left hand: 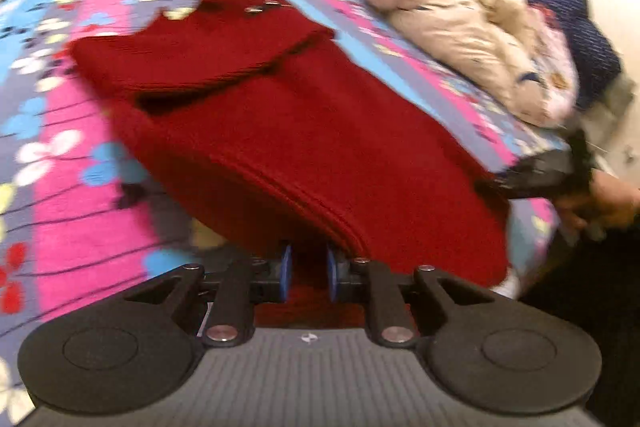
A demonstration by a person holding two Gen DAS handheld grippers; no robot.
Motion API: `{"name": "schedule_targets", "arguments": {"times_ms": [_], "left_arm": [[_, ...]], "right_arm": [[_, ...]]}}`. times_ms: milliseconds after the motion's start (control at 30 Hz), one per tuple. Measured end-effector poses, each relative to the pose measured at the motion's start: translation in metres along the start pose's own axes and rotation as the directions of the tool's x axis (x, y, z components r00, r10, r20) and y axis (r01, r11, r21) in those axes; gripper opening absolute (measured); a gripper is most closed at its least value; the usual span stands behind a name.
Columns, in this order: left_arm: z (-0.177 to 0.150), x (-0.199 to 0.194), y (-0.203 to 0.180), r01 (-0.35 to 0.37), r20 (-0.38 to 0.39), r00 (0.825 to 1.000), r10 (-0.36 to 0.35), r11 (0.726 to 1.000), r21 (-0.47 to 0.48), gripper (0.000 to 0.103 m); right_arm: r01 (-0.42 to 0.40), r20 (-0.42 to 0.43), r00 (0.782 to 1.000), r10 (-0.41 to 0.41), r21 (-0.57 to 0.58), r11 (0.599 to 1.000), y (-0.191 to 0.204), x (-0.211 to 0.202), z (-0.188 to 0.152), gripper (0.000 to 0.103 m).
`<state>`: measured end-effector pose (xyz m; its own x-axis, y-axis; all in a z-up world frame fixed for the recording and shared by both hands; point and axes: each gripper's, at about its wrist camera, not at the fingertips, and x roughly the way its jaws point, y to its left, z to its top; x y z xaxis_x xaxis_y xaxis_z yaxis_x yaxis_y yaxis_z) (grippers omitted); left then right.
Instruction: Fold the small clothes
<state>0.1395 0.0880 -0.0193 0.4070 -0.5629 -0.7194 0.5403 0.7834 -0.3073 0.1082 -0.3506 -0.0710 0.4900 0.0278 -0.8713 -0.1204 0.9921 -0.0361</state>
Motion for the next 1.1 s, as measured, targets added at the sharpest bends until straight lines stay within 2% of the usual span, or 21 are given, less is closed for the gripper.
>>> {"name": "schedule_targets", "arguments": {"times_ms": [133, 333, 433, 500, 533, 567, 600, 667, 700, 800, 1033, 1100], "left_arm": [[-0.001, -0.003, -0.006, 0.125, 0.009, 0.992, -0.125, 0.992, 0.016, 0.016], [0.001, -0.009, 0.014, 0.119, 0.055, 0.992, -0.113, 0.987, -0.111, 0.018], [0.004, -0.015, 0.023, 0.136, 0.092, 0.988, -0.122, 0.977, -0.164, 0.034], [0.005, -0.024, 0.027, 0.169, 0.121, 0.982, -0.147, 0.966, -0.198, 0.051], [0.005, -0.027, 0.027, 0.183, 0.132, 0.978, -0.159, 0.963, -0.199, 0.053], [0.005, -0.028, 0.025, 0.171, 0.128, 0.981, -0.148, 0.967, -0.189, 0.060], [0.004, -0.026, 0.022, 0.143, 0.103, 0.986, -0.127, 0.976, -0.163, 0.061], [0.001, -0.015, 0.013, 0.101, 0.030, 0.995, -0.099, 0.989, -0.108, 0.061], [-0.002, -0.008, 0.006, 0.061, -0.019, 0.998, -0.062, 0.996, -0.060, 0.061], [-0.011, 0.008, -0.009, -0.012, -0.101, 0.995, 0.019, 0.998, 0.065, 0.061], [-0.026, -0.001, -0.025, 0.043, -0.109, 0.994, -0.023, 0.983, 0.181, 0.059], [-0.034, -0.008, -0.028, 0.060, -0.109, 0.993, -0.038, 0.977, 0.203, 0.049]], "right_arm": [[0.000, 0.001, 1.000, 0.000, -0.001, 1.000, 0.000, 0.000, 0.000, 0.023], [-0.005, 0.003, 1.000, 0.005, 0.009, 1.000, -0.002, 0.000, 0.000, 0.023], [-0.002, 0.001, 1.000, 0.002, 0.006, 1.000, -0.001, 0.001, 0.000, 0.024], [0.000, 0.001, 1.000, 0.000, 0.005, 1.000, -0.001, 0.001, 0.000, 0.024], [0.000, 0.001, 1.000, 0.000, 0.006, 1.000, 0.000, 0.001, 0.000, 0.024], [-0.001, 0.001, 1.000, 0.001, 0.008, 1.000, -0.001, 0.001, 0.000, 0.024], [-0.001, 0.001, 1.000, 0.001, 0.009, 1.000, -0.001, 0.001, 0.000, 0.024], [-0.001, 0.002, 1.000, 0.001, 0.010, 1.000, -0.001, 0.001, 0.000, 0.024], [-0.001, 0.002, 1.000, 0.001, 0.010, 1.000, -0.001, 0.001, 0.000, 0.024], [-0.001, 0.002, 1.000, 0.001, 0.011, 1.000, -0.001, 0.001, 0.000, 0.024], [-0.010, 0.003, 1.000, 0.010, 0.016, 1.000, -0.001, 0.001, -0.003, 0.026], [-0.012, 0.002, 1.000, 0.012, 0.014, 1.000, -0.001, 0.001, -0.003, 0.026]]}}
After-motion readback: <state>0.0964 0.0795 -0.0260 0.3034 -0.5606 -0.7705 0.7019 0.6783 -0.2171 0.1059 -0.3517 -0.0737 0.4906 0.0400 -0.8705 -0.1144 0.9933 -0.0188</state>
